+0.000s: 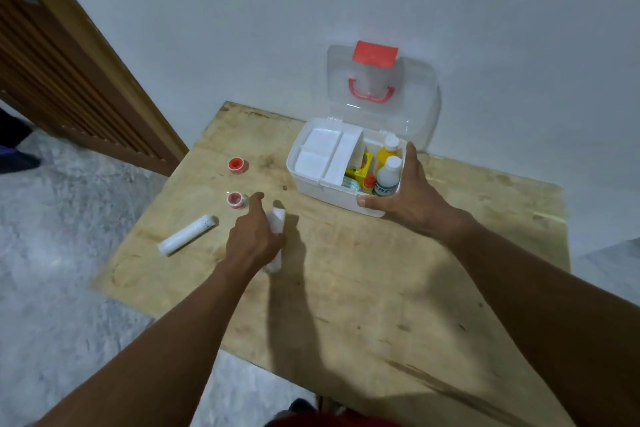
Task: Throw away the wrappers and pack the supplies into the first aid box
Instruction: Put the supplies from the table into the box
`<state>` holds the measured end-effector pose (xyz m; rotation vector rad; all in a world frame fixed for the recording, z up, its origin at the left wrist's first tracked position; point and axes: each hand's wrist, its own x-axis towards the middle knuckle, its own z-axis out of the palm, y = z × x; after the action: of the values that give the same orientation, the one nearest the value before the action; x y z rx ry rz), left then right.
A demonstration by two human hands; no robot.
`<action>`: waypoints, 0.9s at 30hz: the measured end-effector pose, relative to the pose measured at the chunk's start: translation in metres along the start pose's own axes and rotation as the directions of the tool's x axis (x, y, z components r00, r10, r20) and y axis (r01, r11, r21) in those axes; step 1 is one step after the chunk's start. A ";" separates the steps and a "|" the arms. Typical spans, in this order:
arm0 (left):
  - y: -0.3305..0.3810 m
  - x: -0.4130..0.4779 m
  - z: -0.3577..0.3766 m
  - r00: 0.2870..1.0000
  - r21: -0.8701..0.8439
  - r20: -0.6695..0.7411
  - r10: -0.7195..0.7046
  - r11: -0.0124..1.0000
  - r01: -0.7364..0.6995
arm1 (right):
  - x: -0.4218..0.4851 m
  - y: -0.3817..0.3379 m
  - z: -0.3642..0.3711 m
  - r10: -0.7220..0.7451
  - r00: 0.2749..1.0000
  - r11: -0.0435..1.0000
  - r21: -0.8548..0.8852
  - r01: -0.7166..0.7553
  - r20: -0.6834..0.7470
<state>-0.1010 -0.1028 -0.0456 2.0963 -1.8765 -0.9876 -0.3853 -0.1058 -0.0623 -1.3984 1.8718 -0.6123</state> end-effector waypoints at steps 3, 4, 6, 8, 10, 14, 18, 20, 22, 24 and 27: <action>0.018 -0.004 -0.004 0.995 -0.171 -0.050 0.086 0.981 -0.093 | -0.001 -0.002 -0.001 0.004 1.000 1.000 -0.006 -0.004 0.011; 0.025 -0.004 -0.005 0.989 -0.206 -0.063 0.134 0.968 -0.145 | -0.001 -0.002 -0.001 0.010 1.000 1.000 -0.007 -0.010 0.016; 0.044 -0.002 -0.010 0.972 -0.296 -0.083 0.220 0.926 -0.235 | -0.001 -0.003 -0.003 0.016 1.000 1.000 -0.013 -0.016 0.023; 0.064 0.002 -0.018 0.954 -0.388 -0.090 0.286 0.872 -0.298 | -0.001 -0.005 -0.004 0.015 1.000 1.000 -0.023 -0.014 0.026; 0.084 0.009 -0.029 0.929 -0.420 -0.084 0.360 0.833 -0.361 | -0.001 -0.007 -0.004 0.009 1.000 0.999 -0.039 -0.008 0.022; 0.115 0.029 -0.051 0.880 -0.429 -0.061 0.471 0.784 -0.449 | -0.001 -0.009 -0.004 0.020 1.000 0.998 -0.055 -0.019 0.014; 0.131 0.053 -0.060 0.824 -0.397 0.095 0.559 0.780 -0.484 | 0.002 -0.007 -0.003 0.032 0.999 0.998 -0.049 -0.031 0.012; 0.139 0.063 -0.059 0.784 -0.348 0.165 0.599 0.779 -0.522 | 0.004 -0.006 -0.002 0.035 0.999 0.999 -0.036 -0.036 -0.015; 0.146 0.072 -0.057 0.736 -0.281 0.238 0.633 0.771 -0.572 | 0.004 -0.006 -0.001 0.040 0.999 0.999 -0.024 -0.041 -0.024; 0.152 0.080 -0.055 0.682 -0.253 0.304 0.665 0.747 -0.615 | 0.004 -0.007 -0.001 0.030 0.999 0.999 -0.009 -0.031 -0.044; 0.158 0.089 -0.051 0.624 -0.253 0.375 0.686 0.723 -0.643 | 0.006 -0.006 0.000 -0.014 0.997 1.000 0.012 0.015 -0.081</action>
<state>-0.2033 -0.2334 0.0447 0.9556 -2.4645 -1.3628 -0.3823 -0.1134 -0.0593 -1.3985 1.9189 -0.6957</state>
